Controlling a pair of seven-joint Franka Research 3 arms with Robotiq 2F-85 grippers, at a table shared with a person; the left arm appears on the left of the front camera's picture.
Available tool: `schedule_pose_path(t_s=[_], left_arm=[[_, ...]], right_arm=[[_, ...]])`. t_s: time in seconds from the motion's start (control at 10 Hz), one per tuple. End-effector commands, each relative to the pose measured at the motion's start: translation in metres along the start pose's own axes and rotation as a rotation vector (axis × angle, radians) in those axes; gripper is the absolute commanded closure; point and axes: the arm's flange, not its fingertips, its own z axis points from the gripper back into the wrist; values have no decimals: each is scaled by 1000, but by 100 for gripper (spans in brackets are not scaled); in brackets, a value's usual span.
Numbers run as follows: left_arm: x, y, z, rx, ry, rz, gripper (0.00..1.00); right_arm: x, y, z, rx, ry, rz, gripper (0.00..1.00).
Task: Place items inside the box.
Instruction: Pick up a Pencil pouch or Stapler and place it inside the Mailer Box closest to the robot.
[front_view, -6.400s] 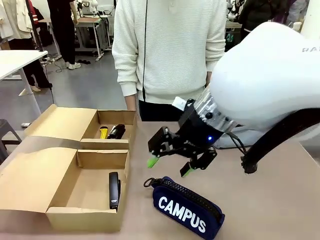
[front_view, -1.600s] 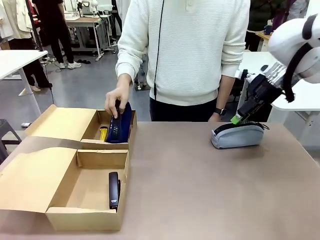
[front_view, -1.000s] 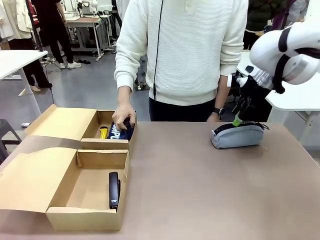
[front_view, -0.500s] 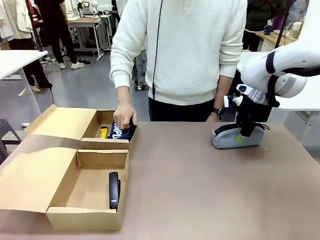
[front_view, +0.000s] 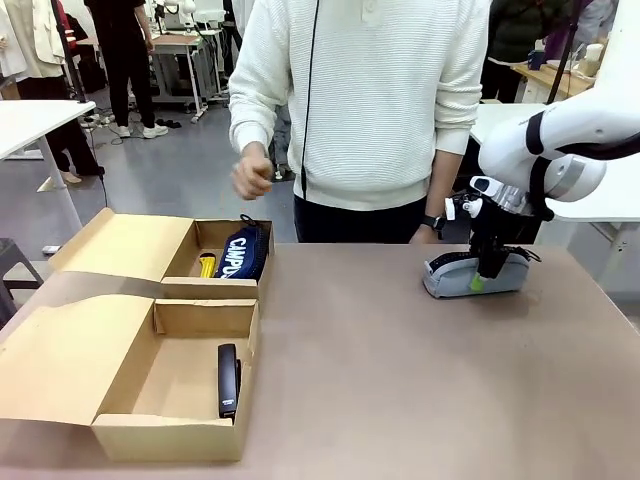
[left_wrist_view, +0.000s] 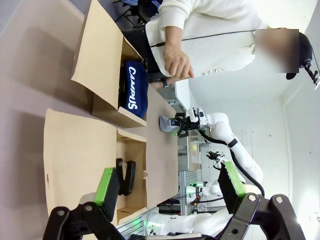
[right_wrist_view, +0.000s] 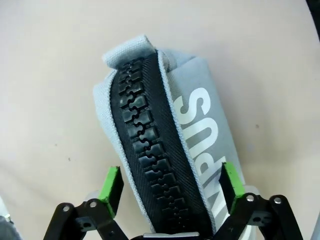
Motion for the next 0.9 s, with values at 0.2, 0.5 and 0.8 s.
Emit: schedule_pose_path(t_s=[0.2, 0.5, 0.8], left_arm=[[-2, 0, -1, -21, -7, -14, 0], [-2, 0, -1, -21, -7, -14, 0], [-2, 0, -1, -21, -7, -14, 0]], right_arm=[[1, 0, 4, 2, 20, -26, 100], [-1, 2, 8, 9, 26, -20, 100], [1, 16, 19, 20, 2, -78, 100]])
